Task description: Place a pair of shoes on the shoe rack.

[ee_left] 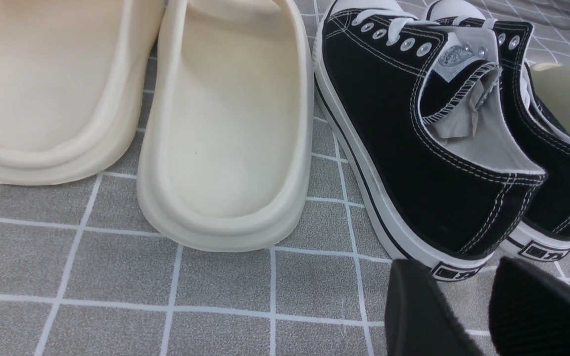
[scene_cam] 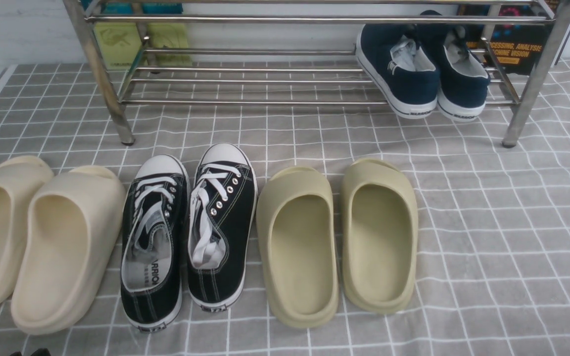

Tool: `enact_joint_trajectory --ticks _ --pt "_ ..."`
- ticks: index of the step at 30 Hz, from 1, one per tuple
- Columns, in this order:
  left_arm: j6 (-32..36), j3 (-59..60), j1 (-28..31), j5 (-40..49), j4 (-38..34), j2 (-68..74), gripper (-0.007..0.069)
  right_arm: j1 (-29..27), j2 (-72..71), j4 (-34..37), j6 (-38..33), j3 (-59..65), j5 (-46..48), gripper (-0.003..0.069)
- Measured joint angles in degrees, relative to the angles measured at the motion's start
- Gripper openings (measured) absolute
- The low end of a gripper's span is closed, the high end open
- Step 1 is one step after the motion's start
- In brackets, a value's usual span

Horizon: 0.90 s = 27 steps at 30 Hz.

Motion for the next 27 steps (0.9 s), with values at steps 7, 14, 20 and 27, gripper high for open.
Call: enact_joint_trajectory --ticks 7,14,20,27 --pt "0.0 0.0 0.0 0.0 0.0 0.0 0.0239 0.0 0.0 0.0 0.0 0.0 0.0 0.0087" --pt "0.0 0.0 0.0 0.0 0.0 0.0 0.0239 0.0 0.0 0.0 0.0 0.0 0.0 0.009" --pt "0.0 0.0 0.0 0.0 0.0 0.0 0.0239 0.0 0.0 0.0 0.0 0.0 0.0 0.0098" --pt "0.0 0.0 0.0 0.0 0.0 0.0 0.0239 0.0 0.0 0.0 0.0 0.0 0.0 0.011"
